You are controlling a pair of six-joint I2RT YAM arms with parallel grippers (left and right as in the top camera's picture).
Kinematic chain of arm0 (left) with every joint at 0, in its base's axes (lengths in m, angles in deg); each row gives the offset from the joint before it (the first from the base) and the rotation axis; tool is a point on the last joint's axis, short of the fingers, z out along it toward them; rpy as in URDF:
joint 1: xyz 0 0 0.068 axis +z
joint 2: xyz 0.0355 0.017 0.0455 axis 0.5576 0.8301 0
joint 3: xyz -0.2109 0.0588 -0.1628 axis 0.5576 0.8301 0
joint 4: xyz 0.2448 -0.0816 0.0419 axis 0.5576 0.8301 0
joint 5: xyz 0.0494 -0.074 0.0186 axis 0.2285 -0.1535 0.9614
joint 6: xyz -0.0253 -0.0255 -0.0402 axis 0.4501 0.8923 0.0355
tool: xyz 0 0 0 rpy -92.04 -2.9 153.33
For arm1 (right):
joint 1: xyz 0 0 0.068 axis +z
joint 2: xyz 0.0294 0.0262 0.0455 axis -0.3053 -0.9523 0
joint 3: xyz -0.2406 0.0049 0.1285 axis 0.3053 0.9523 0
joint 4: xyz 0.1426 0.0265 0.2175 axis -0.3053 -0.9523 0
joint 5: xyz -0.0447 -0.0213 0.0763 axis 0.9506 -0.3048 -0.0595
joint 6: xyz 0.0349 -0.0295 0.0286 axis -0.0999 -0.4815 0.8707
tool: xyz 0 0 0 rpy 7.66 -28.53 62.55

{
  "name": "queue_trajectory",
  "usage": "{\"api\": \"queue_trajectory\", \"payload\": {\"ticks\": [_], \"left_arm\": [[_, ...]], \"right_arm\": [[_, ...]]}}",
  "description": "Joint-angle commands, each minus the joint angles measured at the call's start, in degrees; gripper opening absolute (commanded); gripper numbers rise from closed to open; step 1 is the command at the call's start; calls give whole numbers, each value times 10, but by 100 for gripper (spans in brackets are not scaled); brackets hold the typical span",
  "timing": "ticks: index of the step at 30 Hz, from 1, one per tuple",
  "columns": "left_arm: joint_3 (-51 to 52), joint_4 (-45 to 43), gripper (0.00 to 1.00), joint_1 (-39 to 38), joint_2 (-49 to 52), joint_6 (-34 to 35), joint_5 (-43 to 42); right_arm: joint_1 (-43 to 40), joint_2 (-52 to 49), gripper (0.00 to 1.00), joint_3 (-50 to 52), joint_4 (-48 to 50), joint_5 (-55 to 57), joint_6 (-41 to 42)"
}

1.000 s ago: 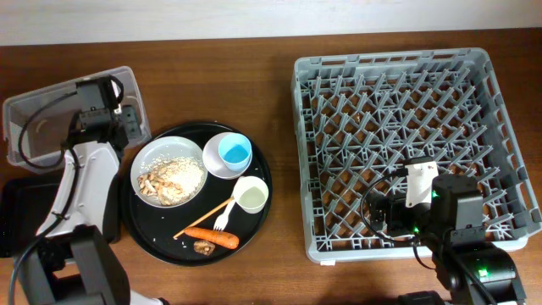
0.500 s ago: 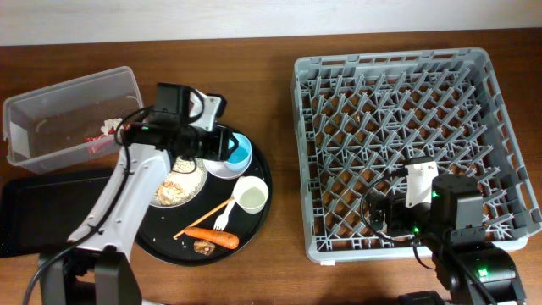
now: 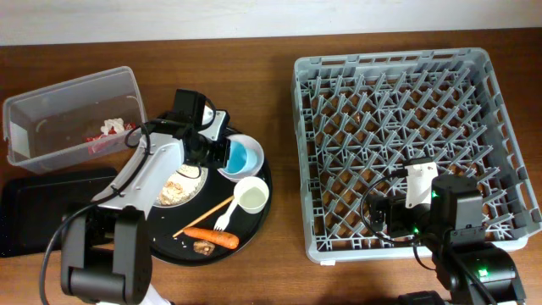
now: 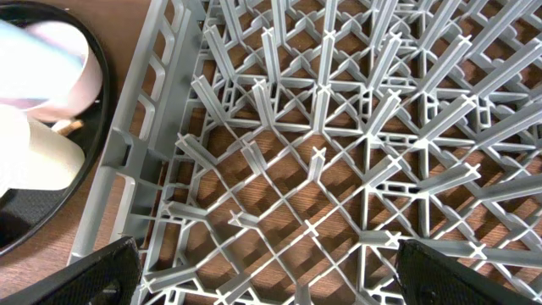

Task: Sort waste into correct bins and load items into the dishwasher rack
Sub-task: 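Grasp the light-blue cup with the left gripper and lift it, then hand the light-blue cup from the left gripper to the right gripper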

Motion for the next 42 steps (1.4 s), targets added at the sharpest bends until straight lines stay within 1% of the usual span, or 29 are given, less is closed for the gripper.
{"api": "queue_trajectory", "payload": {"ticks": [1,3,4,6,10,11,13,16,19,21,23,25,27,30,34,41,42], "left_arm": [[-43,22,0,17,-6,-2,-2],[-87,62,0,40,-16,-2,-16],[-108,80,0,51,-21,-2,-41],[-139,97,0,71,-31,-2,-143],[-140,101,0,78,-34,-3,-318],[-140,102,0,75,-33,-9,-354],[-139,101,0,54,-31,-9,-409],[-139,106,0,13,-31,-7,-438],[-139,111,0,-37,-31,-6,-459],[-139,110,0,-64,-31,-6,-500],[-139,110,0,-79,-31,-6,-537],[-139,110,0,-85,-31,-6,-552],[-139,110,0,-87,-31,-6,-580],[-139,111,0,-88,-31,-6,-637],[-139,110,0,-104,-31,-6,-639],[-139,110,1,-118,-31,-6,-637],[-139,110,0,-118,-31,-6,-637]], "right_arm": [[3,2,99,-13,0,0,4],[3,2,99,-13,0,2,4],[3,2,99,-13,0,2,4],[3,2,99,-13,8,12,5],[2,2,99,-17,39,12,5],[2,-2,99,-27,45,1,3],[2,-23,99,-53,49,-71,-47],[2,-76,99,-86,45,-171,-110],[2,-112,99,-90,53,-277,-187],[2,-132,99,-90,61,-368,-233],[2,-144,99,-90,64,-427,-266],[2,-146,99,-90,68,-466,-292],[2,-146,99,-90,75,-484,-318],[3,-148,98,-90,91,-484,-329],[3,-149,99,-90,150,-526,-329],[3,-155,100,-90,183,-526,-328],[3,-156,97,-90,183,-526,-328]]}}
